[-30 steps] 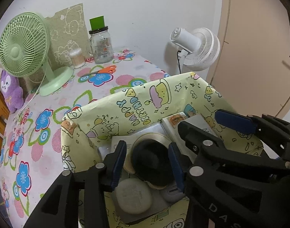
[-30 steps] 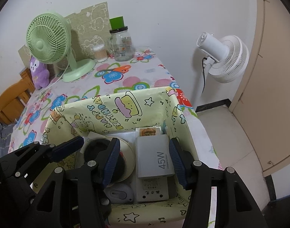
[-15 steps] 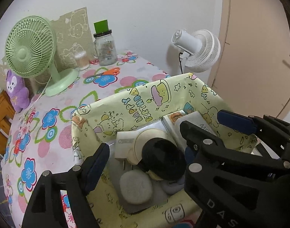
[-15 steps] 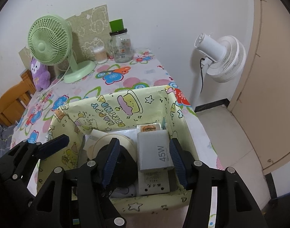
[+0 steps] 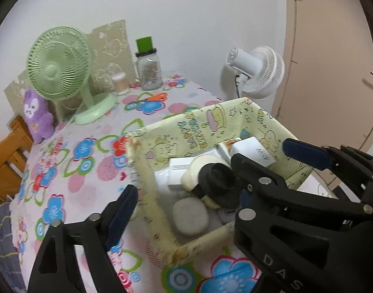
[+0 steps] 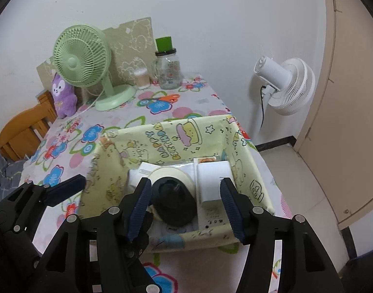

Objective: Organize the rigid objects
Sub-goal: 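Open both tools and lift them away from the yellow box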

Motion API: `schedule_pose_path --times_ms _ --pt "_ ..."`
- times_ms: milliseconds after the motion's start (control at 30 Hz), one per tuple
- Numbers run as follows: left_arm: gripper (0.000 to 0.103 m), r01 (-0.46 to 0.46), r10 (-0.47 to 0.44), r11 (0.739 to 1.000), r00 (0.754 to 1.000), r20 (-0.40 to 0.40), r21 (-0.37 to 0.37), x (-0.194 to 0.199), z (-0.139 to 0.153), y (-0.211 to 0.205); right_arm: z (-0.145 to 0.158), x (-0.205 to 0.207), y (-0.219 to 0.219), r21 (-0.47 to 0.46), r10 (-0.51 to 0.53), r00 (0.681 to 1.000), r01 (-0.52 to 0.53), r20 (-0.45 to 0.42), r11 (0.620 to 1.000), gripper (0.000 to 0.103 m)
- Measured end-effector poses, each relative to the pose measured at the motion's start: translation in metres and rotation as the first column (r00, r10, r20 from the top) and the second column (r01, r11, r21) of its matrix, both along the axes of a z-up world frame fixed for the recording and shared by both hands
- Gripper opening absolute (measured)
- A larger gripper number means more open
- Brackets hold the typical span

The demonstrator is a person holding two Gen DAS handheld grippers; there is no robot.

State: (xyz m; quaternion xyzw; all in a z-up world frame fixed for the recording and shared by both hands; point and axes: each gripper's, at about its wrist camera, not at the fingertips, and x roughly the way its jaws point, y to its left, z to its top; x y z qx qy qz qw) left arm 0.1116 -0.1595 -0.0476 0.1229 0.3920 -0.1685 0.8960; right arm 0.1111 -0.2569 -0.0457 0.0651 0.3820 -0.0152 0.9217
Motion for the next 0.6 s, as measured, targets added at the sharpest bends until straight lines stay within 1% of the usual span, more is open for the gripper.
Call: schedule_pose_path --times_ms 233,600 --pt "0.093 -0.042 0.042 0.999 0.999 0.006 -0.025 -0.014 0.007 0.025 0.007 -0.021 0.014 -0.008 0.003 1.000 -0.003 0.025 1.000 0.071" --pt "0.101 -0.111 0.113 0.993 0.992 0.056 -0.043 -0.043 0.018 0.067 0.017 -0.046 0.042 -0.012 0.029 0.997 -0.028 0.068 1.000 0.077"
